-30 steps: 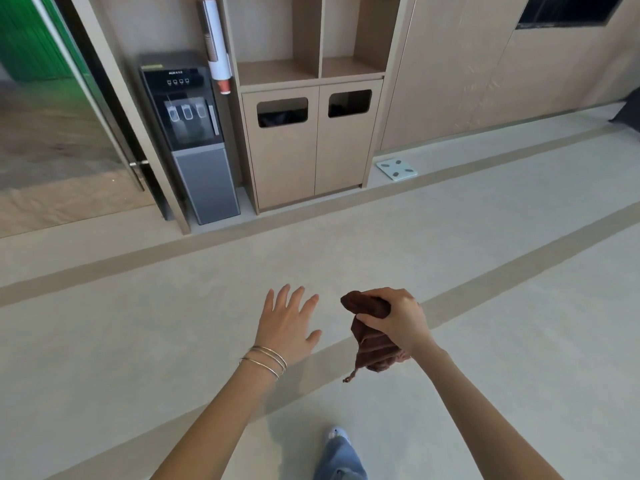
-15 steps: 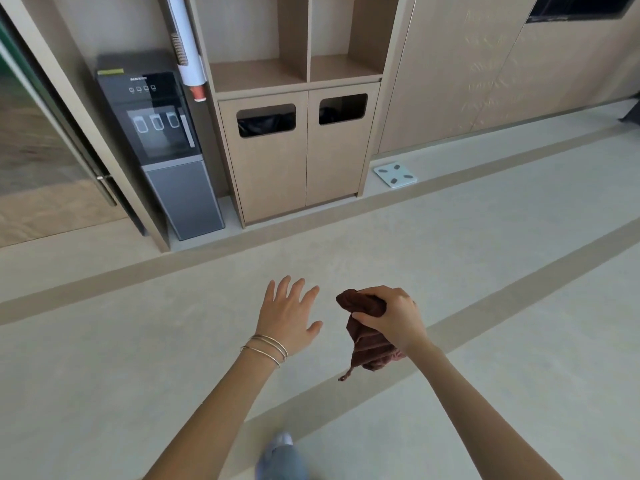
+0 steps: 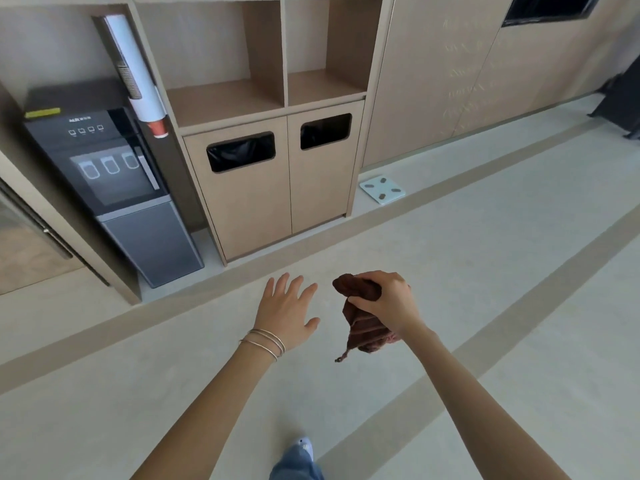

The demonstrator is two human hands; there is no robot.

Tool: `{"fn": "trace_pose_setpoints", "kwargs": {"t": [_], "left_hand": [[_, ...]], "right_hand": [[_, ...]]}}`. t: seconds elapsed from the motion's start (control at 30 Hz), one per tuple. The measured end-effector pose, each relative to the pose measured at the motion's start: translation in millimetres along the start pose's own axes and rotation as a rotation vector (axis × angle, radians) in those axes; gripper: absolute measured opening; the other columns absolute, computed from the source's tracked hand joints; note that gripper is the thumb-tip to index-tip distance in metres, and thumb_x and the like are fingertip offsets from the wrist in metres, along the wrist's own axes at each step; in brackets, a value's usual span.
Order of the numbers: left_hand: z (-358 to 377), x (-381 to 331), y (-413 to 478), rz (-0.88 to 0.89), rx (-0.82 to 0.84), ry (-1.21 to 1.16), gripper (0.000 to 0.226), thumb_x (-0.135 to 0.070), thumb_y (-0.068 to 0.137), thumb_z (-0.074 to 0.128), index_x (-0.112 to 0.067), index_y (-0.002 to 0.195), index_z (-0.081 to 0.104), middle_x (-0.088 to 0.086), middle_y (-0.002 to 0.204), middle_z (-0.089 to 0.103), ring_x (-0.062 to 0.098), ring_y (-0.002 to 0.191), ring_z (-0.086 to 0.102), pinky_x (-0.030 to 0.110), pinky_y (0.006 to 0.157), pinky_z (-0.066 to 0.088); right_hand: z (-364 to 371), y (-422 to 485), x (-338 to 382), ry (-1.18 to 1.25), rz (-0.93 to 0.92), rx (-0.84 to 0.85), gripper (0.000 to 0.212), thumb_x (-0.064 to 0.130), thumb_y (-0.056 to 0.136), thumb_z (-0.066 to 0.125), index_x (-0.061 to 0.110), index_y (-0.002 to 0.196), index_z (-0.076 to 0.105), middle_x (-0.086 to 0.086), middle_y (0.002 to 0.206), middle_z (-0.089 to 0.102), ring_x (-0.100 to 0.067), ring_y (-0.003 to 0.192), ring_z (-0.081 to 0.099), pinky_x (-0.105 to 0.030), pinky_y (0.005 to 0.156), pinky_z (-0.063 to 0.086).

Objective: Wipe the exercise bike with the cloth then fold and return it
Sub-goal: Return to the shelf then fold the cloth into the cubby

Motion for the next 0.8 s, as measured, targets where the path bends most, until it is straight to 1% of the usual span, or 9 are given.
{"fn": "trace_pose_setpoints", "kwargs": {"t": [0.1, 0.2, 0.4, 0.53, 0.63, 0.8], "left_hand": [[-12.6, 25.2, 39.8, 0.014, -0.026, 0.020, 0.065, -0.054, 0.091, 0.038, -0.026, 0.146, 0.019, 0.007, 0.155, 0.022, 0.033, 0.143, 0.013, 0.049, 0.117, 0.013], [-14.3, 42.7, 66.8, 0.016, -0.036, 0.022, 0.064, -0.054, 0.090, 0.038, -0.026, 0.145, 0.021, 0.007, 0.154, 0.024, 0.032, 0.142, 0.015, 0.048, 0.116, 0.014], [4.0, 68.2, 114.8, -0.003, 0.053, 0.016, 0.065, -0.053, 0.091, 0.039, -0.027, 0.146, 0.018, 0.006, 0.155, 0.022, 0.032, 0.143, 0.014, 0.049, 0.116, 0.013], [4.2, 73.9, 168.3, -0.011, 0.066, -0.002, 0.064, -0.052, 0.091, 0.039, -0.027, 0.146, 0.018, 0.006, 0.155, 0.021, 0.032, 0.143, 0.014, 0.049, 0.116, 0.013], [-7.4, 73.9, 223.5, -0.009, 0.034, -0.023, 0.064, -0.051, 0.091, 0.039, -0.026, 0.146, 0.018, 0.006, 0.155, 0.021, 0.031, 0.143, 0.014, 0.047, 0.117, 0.014], [-38.4, 74.5, 319.2, -0.011, -0.057, -0.021, 0.063, -0.050, 0.090, 0.039, -0.023, 0.145, 0.023, 0.005, 0.151, 0.028, 0.028, 0.138, 0.021, 0.043, 0.114, 0.021]], "right_hand": [[5.9, 41.0, 3.7, 0.015, 0.006, -0.023, 0.029, 0.035, 0.073, 0.072, 0.030, 0.100, 0.067, 0.014, 0.092, 0.068, -0.013, 0.092, 0.056, -0.024, 0.075, 0.039], [16.1, 72.7, -0.4, 0.008, 0.020, -0.004, 0.029, 0.036, 0.072, 0.072, 0.031, 0.101, 0.066, 0.014, 0.094, 0.069, -0.012, 0.093, 0.055, -0.023, 0.074, 0.037], [29.6, 130.4, -22.0, -0.002, 0.028, 0.027, 0.029, 0.036, 0.073, 0.072, 0.032, 0.101, 0.066, 0.015, 0.093, 0.069, -0.013, 0.093, 0.054, -0.023, 0.075, 0.035], [26.7, 181.6, -44.6, -0.010, 0.025, 0.044, 0.030, 0.037, 0.073, 0.071, 0.032, 0.102, 0.066, 0.015, 0.093, 0.068, -0.013, 0.094, 0.054, -0.024, 0.076, 0.036], [14.1, 232.1, -64.2, -0.009, 0.016, 0.039, 0.031, 0.038, 0.073, 0.072, 0.032, 0.103, 0.066, 0.014, 0.094, 0.068, -0.013, 0.093, 0.053, -0.024, 0.076, 0.036], [-20.1, 331.7, -88.7, -0.037, -0.009, 0.018, 0.033, 0.037, 0.072, 0.072, 0.032, 0.104, 0.066, 0.013, 0.096, 0.068, -0.014, 0.095, 0.052, -0.025, 0.076, 0.035]]}}
Point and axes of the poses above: each hand's wrist, its own y-axis towards the middle knuckle, its own z-axis out of the palm, x = y × z, the point moved 2 cm from there along y, towards the middle knuckle
